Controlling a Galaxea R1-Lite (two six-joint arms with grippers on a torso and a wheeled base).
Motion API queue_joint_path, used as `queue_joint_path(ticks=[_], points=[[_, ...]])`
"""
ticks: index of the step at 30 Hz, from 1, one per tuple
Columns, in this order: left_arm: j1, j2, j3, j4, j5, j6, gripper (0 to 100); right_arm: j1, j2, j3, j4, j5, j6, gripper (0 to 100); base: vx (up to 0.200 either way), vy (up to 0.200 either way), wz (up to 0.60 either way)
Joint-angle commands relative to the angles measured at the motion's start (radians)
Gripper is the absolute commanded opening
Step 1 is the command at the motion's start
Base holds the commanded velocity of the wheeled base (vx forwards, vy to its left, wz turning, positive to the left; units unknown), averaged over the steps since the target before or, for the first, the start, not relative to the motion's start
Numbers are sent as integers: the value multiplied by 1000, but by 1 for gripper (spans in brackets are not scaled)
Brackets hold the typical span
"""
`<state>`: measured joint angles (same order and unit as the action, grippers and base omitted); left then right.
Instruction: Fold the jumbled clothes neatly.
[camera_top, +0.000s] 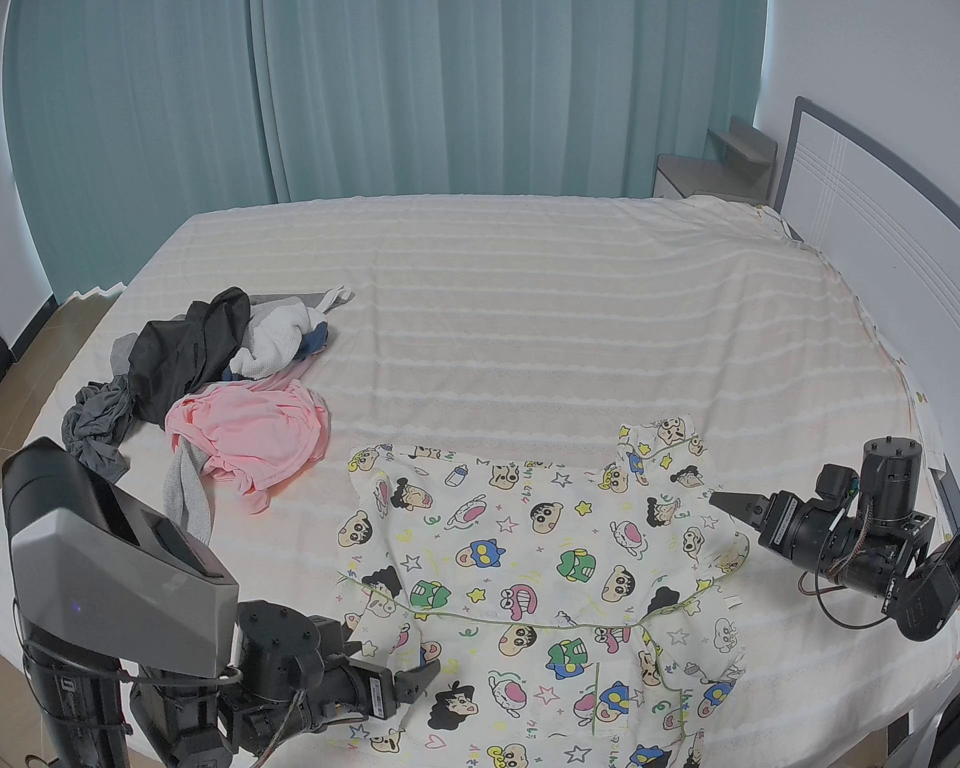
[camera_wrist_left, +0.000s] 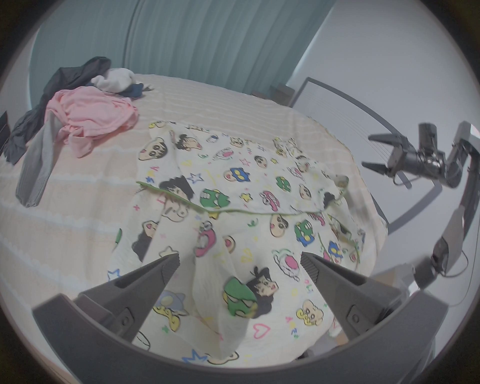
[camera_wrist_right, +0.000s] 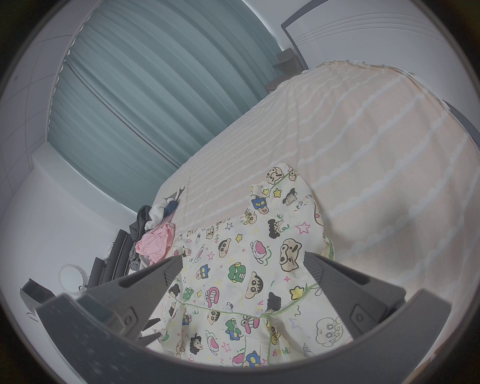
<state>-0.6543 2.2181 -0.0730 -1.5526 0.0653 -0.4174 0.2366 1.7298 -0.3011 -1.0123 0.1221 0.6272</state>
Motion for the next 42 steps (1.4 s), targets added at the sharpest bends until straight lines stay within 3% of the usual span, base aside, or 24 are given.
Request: queue_joint_path(ticks=[1,2,4,11,18,31,42], points=[[45,-14,-22,-18,10,-46,100,1,1,0,0,-1,0,100,0,0,0],[65,-1,-34,-18,11,-115,100,1,1,0,0,-1,-1,100,0,0,0],[73,8,-34,-18,11,-138,100,1,1,0,0,-1,-1,100,0,0,0],[127,84,-37,3,-2,-359,100,3,4,0,0,-1,-1,100,0,0,0],[142,75,-83,89,-131,-506,100,4,4,0,0,-4,-1,100,0,0,0],[142,6,-200,273,-130,-624,100,4,2,13,0,-4,-1,100,0,0,0],[18,22,-321,439,-13,-620,100,3,1,13,0,-6,-1,100,0,0,0]])
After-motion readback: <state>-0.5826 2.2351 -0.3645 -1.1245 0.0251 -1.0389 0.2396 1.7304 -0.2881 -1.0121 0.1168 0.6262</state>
